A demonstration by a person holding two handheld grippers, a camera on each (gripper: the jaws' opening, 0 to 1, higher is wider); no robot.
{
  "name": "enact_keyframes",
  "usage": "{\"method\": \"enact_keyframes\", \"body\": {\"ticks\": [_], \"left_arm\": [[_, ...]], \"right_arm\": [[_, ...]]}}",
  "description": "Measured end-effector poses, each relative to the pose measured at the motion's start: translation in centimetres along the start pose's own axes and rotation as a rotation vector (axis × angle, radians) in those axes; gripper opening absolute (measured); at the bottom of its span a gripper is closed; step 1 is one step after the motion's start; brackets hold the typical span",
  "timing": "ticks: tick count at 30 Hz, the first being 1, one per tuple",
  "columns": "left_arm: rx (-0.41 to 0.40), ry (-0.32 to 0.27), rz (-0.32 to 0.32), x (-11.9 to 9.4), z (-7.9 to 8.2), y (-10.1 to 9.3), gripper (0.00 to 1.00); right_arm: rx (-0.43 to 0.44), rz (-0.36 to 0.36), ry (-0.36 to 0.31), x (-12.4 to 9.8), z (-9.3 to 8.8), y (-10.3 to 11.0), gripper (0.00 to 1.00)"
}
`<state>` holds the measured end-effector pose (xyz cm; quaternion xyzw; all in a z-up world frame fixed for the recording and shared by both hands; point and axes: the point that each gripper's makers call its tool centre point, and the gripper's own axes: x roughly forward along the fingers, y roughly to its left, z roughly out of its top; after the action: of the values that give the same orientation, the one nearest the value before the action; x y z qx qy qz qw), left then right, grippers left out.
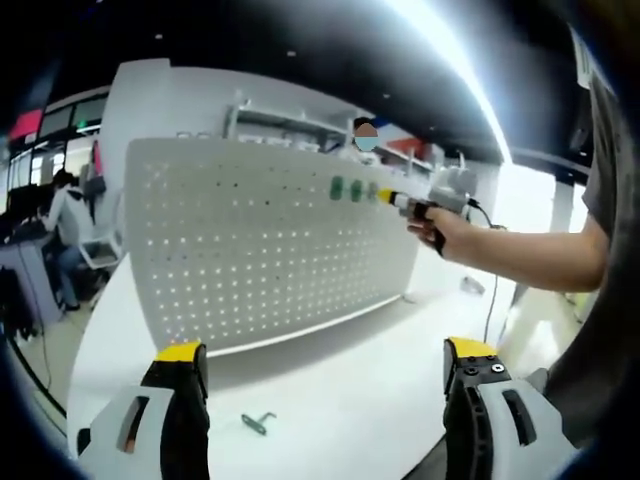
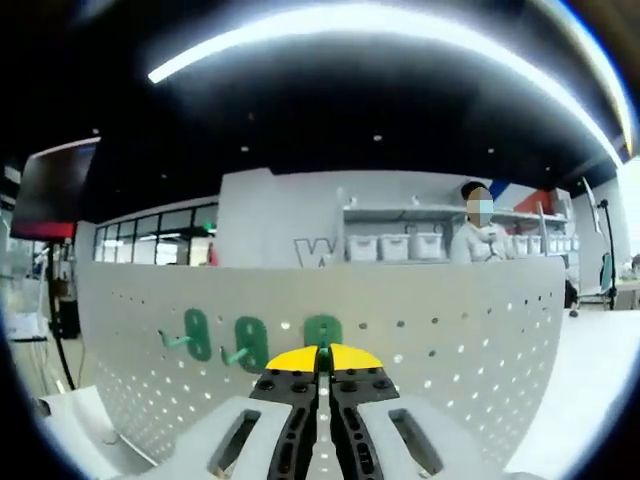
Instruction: Insert the hook assembly into the mounting plate slot until the hook locks in place.
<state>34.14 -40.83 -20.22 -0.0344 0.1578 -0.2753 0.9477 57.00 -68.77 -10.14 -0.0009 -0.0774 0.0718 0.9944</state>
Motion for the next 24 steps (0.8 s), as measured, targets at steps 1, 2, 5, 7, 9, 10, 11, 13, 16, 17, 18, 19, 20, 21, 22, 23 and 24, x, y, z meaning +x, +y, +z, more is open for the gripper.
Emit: {"method": "enact_keyframes", "body": {"ticks": [1, 2, 5, 7, 9, 10, 11, 13, 16, 17, 18, 19, 20, 21, 22, 23, 24], "left_arm": [[-0.001, 0.001, -0.001, 0.0, 0.0, 0.0, 1.0], [-0.001, 0.003, -0.001, 0.0, -0.1, 0.0, 1.0], [-0.001, 0.009, -0.001, 0.0, -0.3, 0.0, 1.0], [-0.004, 0.009, 0.0, 0.0, -0.4, 0.0, 1.0], [-0.005, 0.012, 0.001, -0.1, -0.5, 0.0, 1.0], [-0.004, 0.014, 0.001, -0.1, -0.6, 0.1, 1.0], [-0.003, 0.016, 0.002, -0.1, -0.7, 0.1, 1.0], [-0.002, 0.021, 0.004, -0.2, -0.9, 0.2, 1.0], [-0.004, 0.033, 0.006, -0.4, -1.4, 0.2, 1.0], [-0.005, 0.034, 0.006, -0.5, -1.4, 0.2, 1.0], [-0.007, 0.037, 0.004, -0.5, -1.5, 0.2, 1.0], [-0.008, 0.036, 0.004, -0.6, -1.5, 0.1, 1.0], [-0.007, 0.035, 0.005, -0.6, -1.5, 0.1, 1.0], [-0.007, 0.033, 0.005, -0.7, -1.5, 0.2, 1.0], [-0.008, 0.032, 0.005, -0.7, -1.4, 0.2, 1.0], [-0.007, 0.028, 0.005, -0.7, -1.3, 0.2, 1.0], [-0.006, 0.027, 0.005, -0.7, -1.3, 0.1, 1.0]], "right_arm": [[-0.004, -0.002, 0.002, 0.0, 0.0, 0.0, 0.0], [-0.014, -0.002, 0.005, 0.0, -0.1, 0.0, 0.0], [-0.022, -0.006, 0.015, 0.0, -0.1, 0.1, 0.0], [-0.016, -0.008, 0.016, 0.0, 0.0, 0.1, 0.0], [-0.021, -0.011, 0.019, 0.0, -0.1, 0.2, 0.0], [-0.012, -0.008, 0.02, 0.0, -0.1, 0.2, 0.0], [-0.001, -0.008, 0.021, 0.1, -0.1, 0.1, 0.0], [-0.051, -0.007, 0.041, 0.0, -0.2, 0.3, 0.0], [-0.055, -0.007, 0.048, 0.1, -0.2, 0.2, 0.01], [-0.049, -0.006, 0.053, 0.2, -0.2, 0.2, 0.01], [-0.042, -0.001, 0.058, 0.3, -0.2, 0.3, 0.04], [-0.038, -0.004, 0.057, 0.3, -0.2, 0.3, 0.06], [-0.037, -0.002, 0.053, 0.3, 0.0, 0.3, 0.08], [-0.041, 0.001, 0.054, 0.3, 0.1, 0.4, 0.08], [-0.048, 0.003, 0.057, 0.3, 0.1, 0.4, 0.09], [-0.052, 0.004, 0.056, 0.3, 0.2, 0.5, 0.09], [-0.051, 0.006, 0.056, 0.3, 0.3, 0.5, 0.11]]}}
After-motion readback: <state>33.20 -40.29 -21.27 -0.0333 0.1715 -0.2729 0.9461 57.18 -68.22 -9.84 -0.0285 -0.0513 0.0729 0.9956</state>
